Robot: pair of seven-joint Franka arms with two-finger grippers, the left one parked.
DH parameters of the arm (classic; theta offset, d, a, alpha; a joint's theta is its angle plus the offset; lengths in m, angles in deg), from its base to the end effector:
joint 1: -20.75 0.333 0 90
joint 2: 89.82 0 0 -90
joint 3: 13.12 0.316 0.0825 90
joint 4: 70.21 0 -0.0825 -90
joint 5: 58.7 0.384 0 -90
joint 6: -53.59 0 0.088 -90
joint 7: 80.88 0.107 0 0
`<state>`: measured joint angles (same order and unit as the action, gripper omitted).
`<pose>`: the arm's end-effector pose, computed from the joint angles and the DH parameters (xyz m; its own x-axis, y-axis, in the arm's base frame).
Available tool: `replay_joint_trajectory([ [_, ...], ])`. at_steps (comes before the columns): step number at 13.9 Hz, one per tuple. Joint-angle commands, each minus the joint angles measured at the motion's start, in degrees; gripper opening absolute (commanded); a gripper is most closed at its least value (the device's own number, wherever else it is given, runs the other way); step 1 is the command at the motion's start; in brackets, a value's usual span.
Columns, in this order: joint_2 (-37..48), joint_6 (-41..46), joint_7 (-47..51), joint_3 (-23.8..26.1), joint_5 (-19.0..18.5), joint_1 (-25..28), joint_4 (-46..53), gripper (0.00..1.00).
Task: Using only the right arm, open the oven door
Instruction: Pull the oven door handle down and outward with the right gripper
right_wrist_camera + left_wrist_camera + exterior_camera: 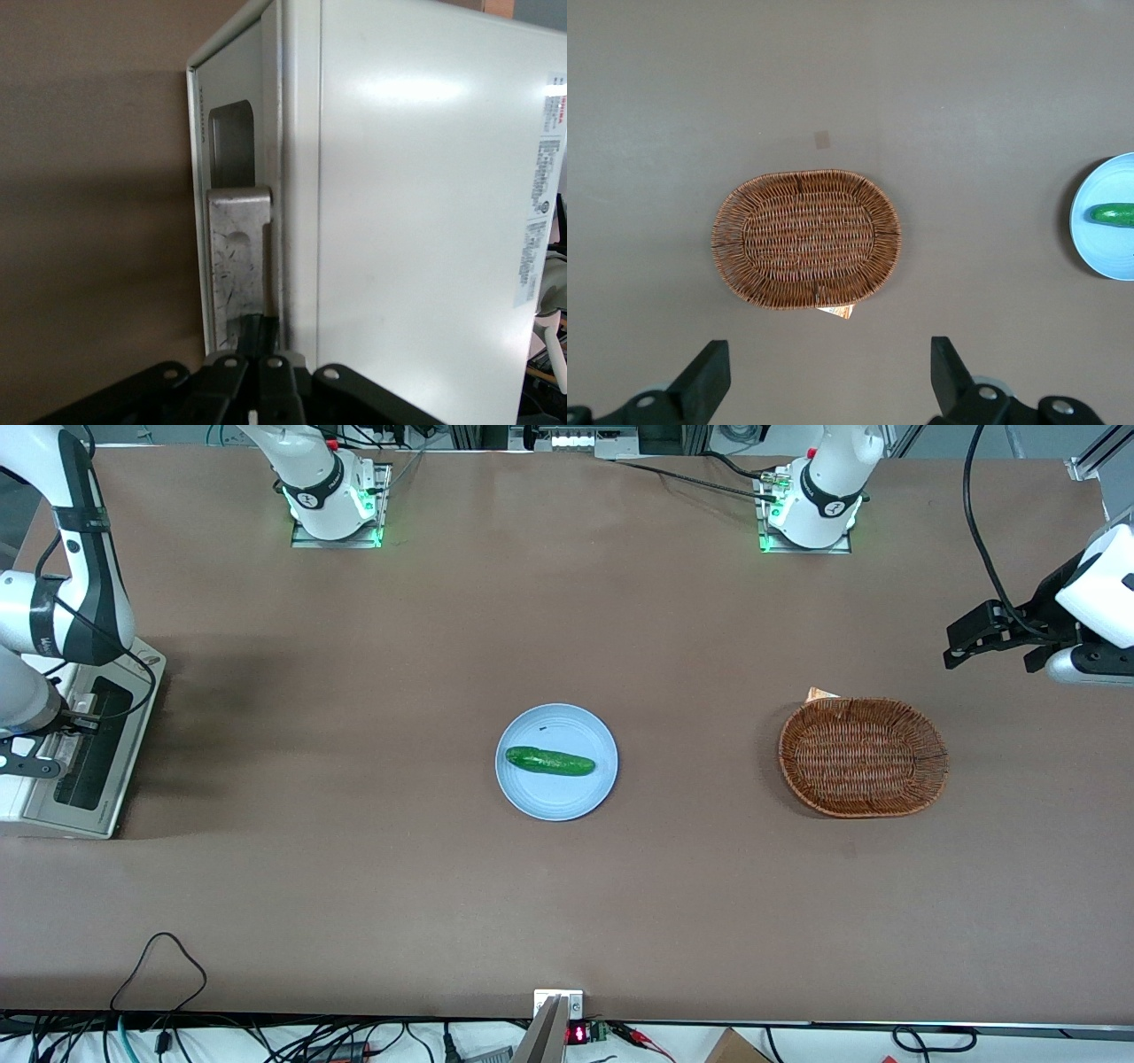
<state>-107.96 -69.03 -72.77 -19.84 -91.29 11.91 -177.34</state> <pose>0.5969 -0.1857 0.3499 0.9936 -0.0978 -0.0564 -0.0585 -0.8733 0.4836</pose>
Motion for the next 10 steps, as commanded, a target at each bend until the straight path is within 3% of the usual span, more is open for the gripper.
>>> replay_joint_trajectory([
  [1, -1.64, -3.59, 1.73, 0.31, -0.45, -0.30, -1.50, 0.00],
  [10, -3.48, -4.21, 3.75, 3.83, -0.01, -0.21, -2.20, 0.00],
])
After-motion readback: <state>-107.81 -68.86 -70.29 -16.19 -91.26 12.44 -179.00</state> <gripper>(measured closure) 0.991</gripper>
